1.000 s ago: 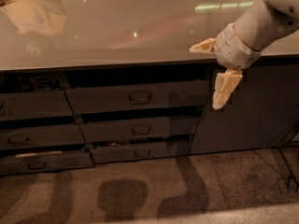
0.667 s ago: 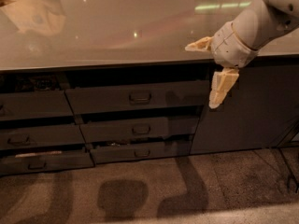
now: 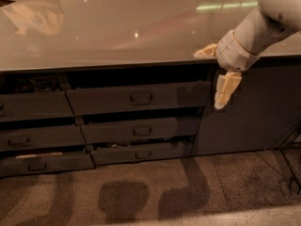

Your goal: Open top drawer

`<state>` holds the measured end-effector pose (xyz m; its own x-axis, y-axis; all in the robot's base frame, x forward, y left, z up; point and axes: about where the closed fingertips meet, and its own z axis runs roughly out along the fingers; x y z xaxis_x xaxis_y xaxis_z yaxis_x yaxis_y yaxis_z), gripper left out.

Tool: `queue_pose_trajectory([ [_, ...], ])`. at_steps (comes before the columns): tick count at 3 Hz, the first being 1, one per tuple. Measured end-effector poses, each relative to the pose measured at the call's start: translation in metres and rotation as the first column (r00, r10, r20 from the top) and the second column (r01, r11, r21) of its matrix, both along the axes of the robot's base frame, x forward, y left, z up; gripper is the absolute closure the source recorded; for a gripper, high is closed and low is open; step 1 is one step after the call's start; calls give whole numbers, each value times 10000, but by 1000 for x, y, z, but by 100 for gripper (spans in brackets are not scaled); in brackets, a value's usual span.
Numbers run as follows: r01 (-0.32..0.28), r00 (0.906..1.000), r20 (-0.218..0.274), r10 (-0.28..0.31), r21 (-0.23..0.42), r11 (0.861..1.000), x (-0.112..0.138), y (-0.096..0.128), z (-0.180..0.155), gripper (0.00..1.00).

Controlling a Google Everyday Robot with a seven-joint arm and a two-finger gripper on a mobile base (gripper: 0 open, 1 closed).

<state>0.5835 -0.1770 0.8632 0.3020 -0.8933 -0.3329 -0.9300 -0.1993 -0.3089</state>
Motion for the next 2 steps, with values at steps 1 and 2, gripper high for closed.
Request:
queue_pose_trajectory([
  [1,795,9924,-914,-820,-315,9963,43,-38,-51,0],
  [2,1268,9781,-1600,-1328,-466,9908,68,-66,-87,0],
])
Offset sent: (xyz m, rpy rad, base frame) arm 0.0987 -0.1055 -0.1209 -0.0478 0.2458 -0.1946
